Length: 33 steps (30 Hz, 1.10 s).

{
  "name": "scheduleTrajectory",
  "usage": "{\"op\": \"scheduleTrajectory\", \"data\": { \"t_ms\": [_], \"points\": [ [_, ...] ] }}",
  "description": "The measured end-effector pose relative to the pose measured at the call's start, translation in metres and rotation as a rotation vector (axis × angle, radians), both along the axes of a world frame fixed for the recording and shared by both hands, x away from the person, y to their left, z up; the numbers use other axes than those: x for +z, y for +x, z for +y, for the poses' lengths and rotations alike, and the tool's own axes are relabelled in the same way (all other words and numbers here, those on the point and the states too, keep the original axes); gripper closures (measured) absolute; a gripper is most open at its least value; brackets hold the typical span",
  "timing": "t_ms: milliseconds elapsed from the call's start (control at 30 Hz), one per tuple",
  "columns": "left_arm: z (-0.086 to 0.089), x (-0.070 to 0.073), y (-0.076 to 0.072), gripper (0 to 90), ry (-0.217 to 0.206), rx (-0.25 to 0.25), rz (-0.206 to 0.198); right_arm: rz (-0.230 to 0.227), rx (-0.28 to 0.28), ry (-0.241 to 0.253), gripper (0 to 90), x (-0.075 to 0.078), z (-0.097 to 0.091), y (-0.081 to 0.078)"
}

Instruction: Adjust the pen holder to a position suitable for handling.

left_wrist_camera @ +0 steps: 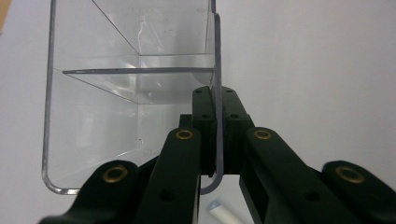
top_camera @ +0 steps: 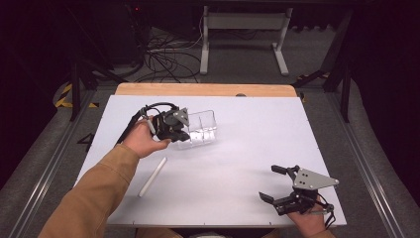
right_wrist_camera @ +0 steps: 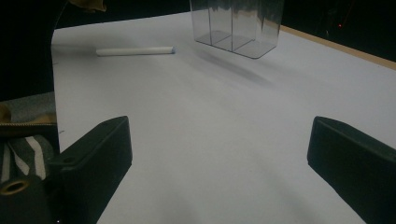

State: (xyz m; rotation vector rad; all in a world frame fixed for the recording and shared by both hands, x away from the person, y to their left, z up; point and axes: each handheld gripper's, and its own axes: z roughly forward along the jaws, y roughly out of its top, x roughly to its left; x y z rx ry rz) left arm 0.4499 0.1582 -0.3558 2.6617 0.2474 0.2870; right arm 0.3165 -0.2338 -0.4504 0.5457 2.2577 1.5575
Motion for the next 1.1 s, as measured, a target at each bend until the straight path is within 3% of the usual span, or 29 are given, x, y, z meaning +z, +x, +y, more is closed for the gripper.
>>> {"op": "scheduleTrajectory", "data": {
  "t_ms": [133, 200, 433, 667, 733, 800, 1100],
  "points": [
    [-0.009, -0.002, -0.008, 87.6, 0.011, -0.057, 0.006, 0.0, 0.001, 0.0, 6.9, 0.0, 0.0, 0.0],
    [-0.017, -0.005, -0.013, 87.6, 0.025, -0.116, 0.019, 0.001, 0.002, 0.001, 6.9, 0.0, 0.0, 0.0],
    [-0.034, -0.015, -0.024, 87.5, 0.045, -0.195, 0.052, 0.001, 0.002, 0.003, 6.8, 0.0, 0.0, 0.0],
    [-0.034, -0.021, -0.024, 87.3, 0.063, -0.217, 0.09, -0.001, 0.005, 0.001, 6.8, 0.0, -0.001, 0.0],
    [-0.033, -0.023, -0.024, 87.3, 0.064, -0.215, 0.077, 0.0, 0.004, 0.002, 6.8, 0.0, -0.001, 0.0],
    [-0.032, -0.026, -0.022, 87.2, 0.071, -0.207, 0.097, 0.0, 0.004, 0.002, 6.8, 0.0, 0.0, 0.0],
    [-0.031, -0.028, -0.022, 87.0, 0.07, -0.201, 0.094, 0.002, 0.005, 0.0, 6.8, 0.0, 0.0, 0.0]
  ]
}}
